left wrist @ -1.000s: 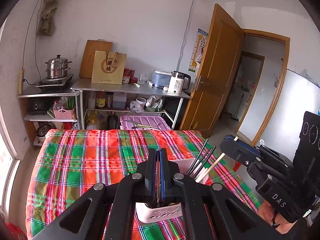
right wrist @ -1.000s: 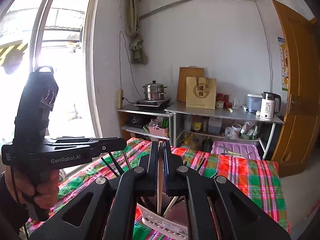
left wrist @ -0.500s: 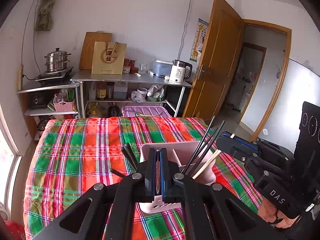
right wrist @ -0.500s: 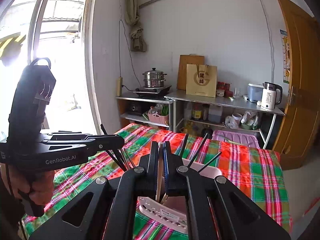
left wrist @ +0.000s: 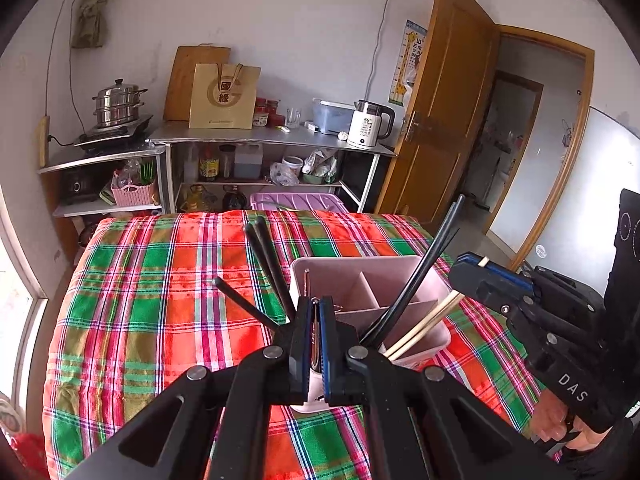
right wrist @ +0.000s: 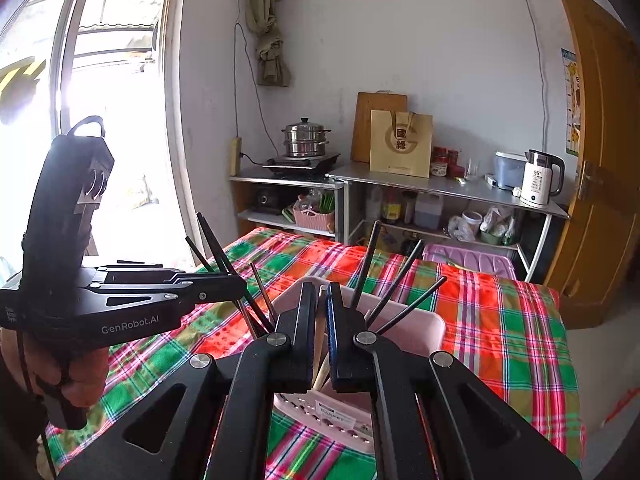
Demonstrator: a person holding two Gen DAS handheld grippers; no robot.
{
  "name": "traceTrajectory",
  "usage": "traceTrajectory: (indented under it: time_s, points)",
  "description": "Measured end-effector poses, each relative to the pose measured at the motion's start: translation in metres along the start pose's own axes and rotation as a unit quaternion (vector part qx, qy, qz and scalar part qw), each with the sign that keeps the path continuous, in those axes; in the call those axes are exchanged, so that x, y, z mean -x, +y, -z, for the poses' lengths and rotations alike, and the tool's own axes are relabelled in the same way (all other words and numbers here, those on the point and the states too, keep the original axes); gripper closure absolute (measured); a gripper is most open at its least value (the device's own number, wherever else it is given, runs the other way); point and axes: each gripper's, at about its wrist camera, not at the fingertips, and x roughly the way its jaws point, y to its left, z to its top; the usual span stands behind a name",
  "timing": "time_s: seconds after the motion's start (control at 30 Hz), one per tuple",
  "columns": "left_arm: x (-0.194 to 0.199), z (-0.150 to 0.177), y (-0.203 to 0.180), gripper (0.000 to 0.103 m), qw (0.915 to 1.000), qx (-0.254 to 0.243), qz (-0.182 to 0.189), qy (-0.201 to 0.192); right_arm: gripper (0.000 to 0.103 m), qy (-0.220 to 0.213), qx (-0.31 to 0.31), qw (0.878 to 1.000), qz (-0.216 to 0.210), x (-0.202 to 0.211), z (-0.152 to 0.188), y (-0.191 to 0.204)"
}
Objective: Organize utensils
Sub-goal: 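Lower the chopsticks into the basket compartments with both grippers, then open both grippers and pull them back from the basket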
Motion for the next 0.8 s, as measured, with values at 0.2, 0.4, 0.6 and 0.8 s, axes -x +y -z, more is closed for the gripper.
traceTrajectory:
  time_s: [0.2,0.4,0.6,0.8]
  points:
    - [0.013,-0.001,-0.002,0.094,0.9999,-0.002,-0.006,-0.013,0.093,-0.005,0.008,1.0,0.005,0.008,-0.001,0.004]
    - [0.039,0.004,-0.006,0.091,0.9994,-0.004,-0.01,-0.032,0.093,-0.018,0.013,1.0,0.01,0.027,-0.004,0.008]
    - [0.071,0.029,-0.016,0.091,0.9982,-0.011,-0.028,-0.051,0.084,-0.032,0.005,0.999,0.014,0.058,0.006,0.012]
    - [0.103,0.076,-0.034,0.09,0.9966,-0.017,-0.042,-0.07,0.079,-0.036,0.0,0.999,0.02,0.094,0.035,0.021]
